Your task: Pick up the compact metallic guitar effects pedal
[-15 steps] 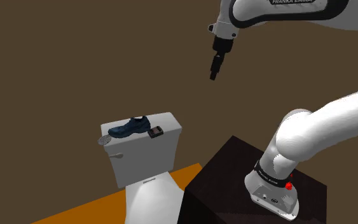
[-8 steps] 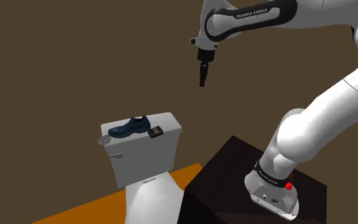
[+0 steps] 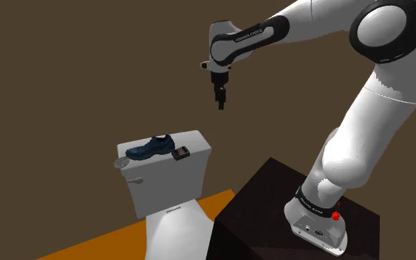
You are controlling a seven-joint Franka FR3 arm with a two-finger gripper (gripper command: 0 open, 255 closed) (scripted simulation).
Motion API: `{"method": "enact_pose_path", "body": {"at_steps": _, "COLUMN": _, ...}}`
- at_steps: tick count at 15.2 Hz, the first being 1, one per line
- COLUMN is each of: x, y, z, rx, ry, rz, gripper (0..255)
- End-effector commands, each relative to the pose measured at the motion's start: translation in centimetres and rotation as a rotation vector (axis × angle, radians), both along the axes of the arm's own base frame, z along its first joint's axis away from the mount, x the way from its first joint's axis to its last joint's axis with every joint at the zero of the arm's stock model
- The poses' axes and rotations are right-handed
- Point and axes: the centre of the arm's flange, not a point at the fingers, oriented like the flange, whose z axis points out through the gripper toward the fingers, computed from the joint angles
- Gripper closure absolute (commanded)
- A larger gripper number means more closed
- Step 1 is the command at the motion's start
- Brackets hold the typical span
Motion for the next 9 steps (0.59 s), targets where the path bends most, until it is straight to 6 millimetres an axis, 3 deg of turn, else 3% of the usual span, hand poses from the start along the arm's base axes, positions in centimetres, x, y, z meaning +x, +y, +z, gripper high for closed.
{"method": "enact_pose_path", "body": {"at_steps": 1, "x": 1.9, "y": 0.4, "z": -2.0, "rx": -0.004, "ry": 0.024, "rz": 0.071, "gripper": 0}}
{"method": "enact_pose_path", "body": {"at_steps": 9, "x": 9.0, "y": 2.9, "z": -10.7, "rx": -0.02, "ry": 0.118, "rz": 0.338, "gripper": 0}}
